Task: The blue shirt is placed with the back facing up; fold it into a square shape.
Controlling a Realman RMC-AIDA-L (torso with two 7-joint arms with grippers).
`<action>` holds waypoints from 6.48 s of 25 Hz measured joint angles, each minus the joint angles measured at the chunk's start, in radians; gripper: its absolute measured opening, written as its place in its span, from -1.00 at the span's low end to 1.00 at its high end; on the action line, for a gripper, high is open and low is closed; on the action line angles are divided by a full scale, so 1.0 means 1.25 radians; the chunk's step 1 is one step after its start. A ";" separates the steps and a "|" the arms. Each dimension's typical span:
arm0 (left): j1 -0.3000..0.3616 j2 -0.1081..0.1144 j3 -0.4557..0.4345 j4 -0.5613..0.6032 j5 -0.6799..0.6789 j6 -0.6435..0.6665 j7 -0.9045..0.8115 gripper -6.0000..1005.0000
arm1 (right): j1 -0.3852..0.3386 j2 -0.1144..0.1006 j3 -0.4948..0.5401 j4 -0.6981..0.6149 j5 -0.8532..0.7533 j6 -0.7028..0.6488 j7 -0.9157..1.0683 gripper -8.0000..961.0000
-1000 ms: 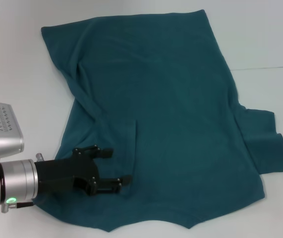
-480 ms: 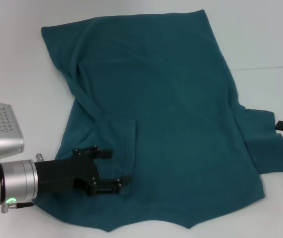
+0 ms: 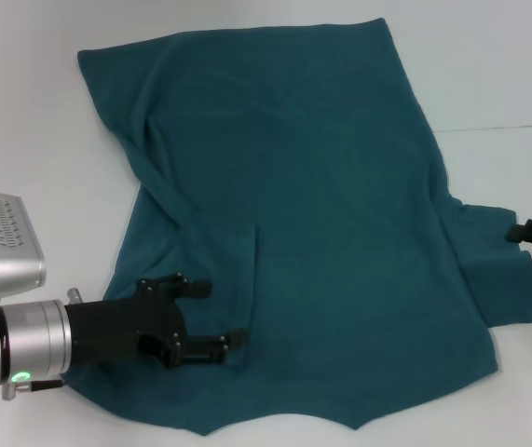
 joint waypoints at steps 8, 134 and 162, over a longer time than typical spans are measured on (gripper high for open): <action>0.002 0.000 0.000 -0.001 0.000 0.001 0.002 0.81 | 0.007 0.002 0.000 0.026 0.000 0.021 -0.014 0.57; -0.014 0.000 -0.001 -0.029 -0.003 -0.023 0.000 0.81 | 0.155 0.040 -0.247 0.082 0.187 0.085 -0.196 -0.24; 0.072 0.004 -0.094 0.161 0.035 -0.017 -0.365 0.80 | 0.090 0.010 -0.189 0.064 0.234 -0.083 -0.370 0.94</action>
